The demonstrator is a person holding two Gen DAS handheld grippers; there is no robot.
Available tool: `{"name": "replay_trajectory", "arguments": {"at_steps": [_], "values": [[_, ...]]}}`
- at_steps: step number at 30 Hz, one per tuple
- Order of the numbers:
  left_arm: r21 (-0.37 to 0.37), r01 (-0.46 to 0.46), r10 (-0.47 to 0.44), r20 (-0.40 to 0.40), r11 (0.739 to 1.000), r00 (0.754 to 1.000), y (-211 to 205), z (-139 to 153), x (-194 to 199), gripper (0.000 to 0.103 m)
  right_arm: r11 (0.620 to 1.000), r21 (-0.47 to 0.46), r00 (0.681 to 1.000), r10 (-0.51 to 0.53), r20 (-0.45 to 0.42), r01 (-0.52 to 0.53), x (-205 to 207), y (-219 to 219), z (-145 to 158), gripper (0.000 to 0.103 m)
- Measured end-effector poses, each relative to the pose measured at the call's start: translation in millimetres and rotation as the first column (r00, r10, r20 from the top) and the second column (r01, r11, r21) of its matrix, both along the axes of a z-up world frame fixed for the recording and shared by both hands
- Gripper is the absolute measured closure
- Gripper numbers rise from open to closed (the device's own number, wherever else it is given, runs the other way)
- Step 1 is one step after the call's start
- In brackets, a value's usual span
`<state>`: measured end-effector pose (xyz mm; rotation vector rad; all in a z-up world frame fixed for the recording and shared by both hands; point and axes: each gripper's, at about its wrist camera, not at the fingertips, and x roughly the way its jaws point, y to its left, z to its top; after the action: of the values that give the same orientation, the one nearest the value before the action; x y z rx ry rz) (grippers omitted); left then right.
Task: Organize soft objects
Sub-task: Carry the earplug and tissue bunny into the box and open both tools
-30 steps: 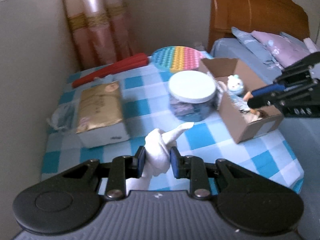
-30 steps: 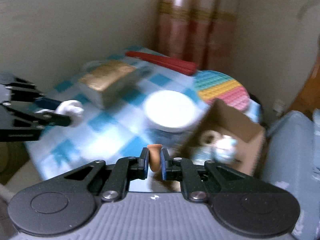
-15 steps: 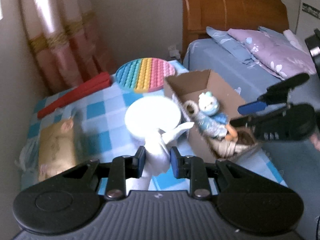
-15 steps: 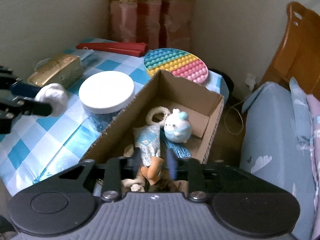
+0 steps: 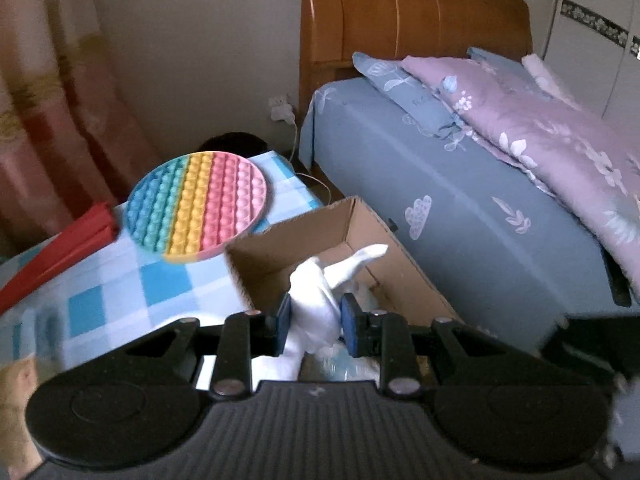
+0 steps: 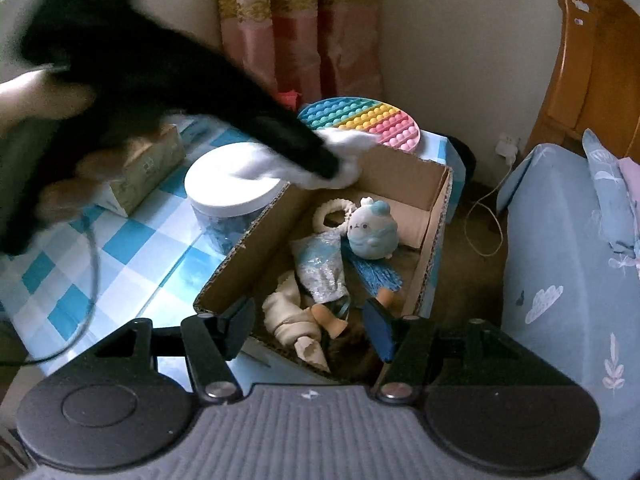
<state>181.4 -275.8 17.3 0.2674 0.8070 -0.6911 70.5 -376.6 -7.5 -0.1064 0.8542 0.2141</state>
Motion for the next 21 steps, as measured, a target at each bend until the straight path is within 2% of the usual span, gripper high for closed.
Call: {"name": "replay_trajectory", "arguments": {"at_steps": [5,6,7,8,9,13,16,19,21], "values": [[0.019,-0.022,0.022,-0.027,1.000,0.999,-28,-14,29,0.074,1.000,0.018,1.000,0.000,0.004,0.000,-4,0,2,0.038],[0.017,-0.029,0.030,-0.038,0.999,0.999,-31,-16,34,0.063,1.000,0.021,1.000,0.002,0.003,-0.002,-4,0,2,0.038],[0.012,-0.047,0.047,-0.052,0.999,0.998,-33,-19,39,0.045,1.000,0.026,1.000,0.004,-0.001,-0.004,-4,0,2,0.038],[0.010,-0.059,0.059,-0.058,0.998,0.997,-33,-20,42,0.035,1.000,0.031,1.000,0.005,-0.005,-0.005,-5,0,2,0.037],[0.012,-0.068,0.068,-0.057,0.998,0.996,-33,-21,45,0.021,0.999,0.033,1.000,0.007,-0.007,-0.007,-5,0,2,0.037],[0.005,-0.113,0.113,0.001,0.994,0.994,-29,-19,44,0.017,0.999,0.039,1.000,0.005,-0.003,-0.005,-6,0,2,0.031],[-0.002,-0.108,0.108,0.017,0.994,0.994,-26,-12,40,0.013,0.999,0.046,1.000,-0.001,-0.003,0.001,-6,0,4,0.027],[-0.013,-0.108,0.108,0.025,0.994,0.994,-18,-4,35,0.009,0.999,0.046,1.000,-0.011,0.018,0.010,-10,3,9,0.009],[-0.019,-0.108,0.109,0.039,0.994,0.993,-12,1,27,0.008,0.999,0.052,0.999,-0.012,0.036,0.010,-13,6,14,0.004]]}}
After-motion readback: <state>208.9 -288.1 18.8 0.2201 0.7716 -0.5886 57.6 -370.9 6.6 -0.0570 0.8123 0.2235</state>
